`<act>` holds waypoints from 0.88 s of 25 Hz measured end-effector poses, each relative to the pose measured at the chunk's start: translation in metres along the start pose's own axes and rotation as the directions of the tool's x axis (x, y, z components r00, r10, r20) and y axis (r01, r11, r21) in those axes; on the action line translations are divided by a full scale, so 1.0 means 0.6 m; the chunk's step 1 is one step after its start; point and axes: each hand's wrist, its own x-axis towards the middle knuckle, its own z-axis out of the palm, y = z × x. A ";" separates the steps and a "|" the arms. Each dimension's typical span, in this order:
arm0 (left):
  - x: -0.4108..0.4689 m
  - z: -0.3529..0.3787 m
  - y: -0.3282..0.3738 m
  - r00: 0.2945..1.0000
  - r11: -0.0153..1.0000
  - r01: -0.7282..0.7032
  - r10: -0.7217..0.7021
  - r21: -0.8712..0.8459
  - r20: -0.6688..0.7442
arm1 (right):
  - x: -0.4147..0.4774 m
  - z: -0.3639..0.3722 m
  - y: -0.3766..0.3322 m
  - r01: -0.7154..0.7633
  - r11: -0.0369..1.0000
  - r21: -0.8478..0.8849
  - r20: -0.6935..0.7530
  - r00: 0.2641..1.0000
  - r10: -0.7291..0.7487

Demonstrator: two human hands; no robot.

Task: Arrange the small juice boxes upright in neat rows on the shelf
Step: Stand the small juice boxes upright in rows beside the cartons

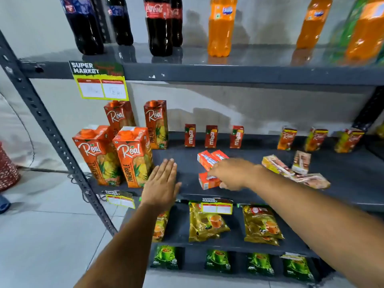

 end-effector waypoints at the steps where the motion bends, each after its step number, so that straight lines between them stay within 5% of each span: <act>1: 0.013 0.019 -0.012 0.999 0.998 0.026 -0.025 -0.054 0.026 | 0.029 0.005 0.001 -0.009 1.000 0.013 0.024 1.000 0.008; 6: 0.034 0.076 -0.015 0.988 0.993 0.078 -0.066 -0.084 0.141 | 0.090 0.053 0.022 -0.036 0.989 0.145 0.056 0.998 0.029; 22: 0.024 0.077 -0.001 0.989 0.983 0.148 -0.150 -0.111 -0.007 | 0.091 0.108 0.134 0.044 0.975 0.219 -0.136 0.991 -0.015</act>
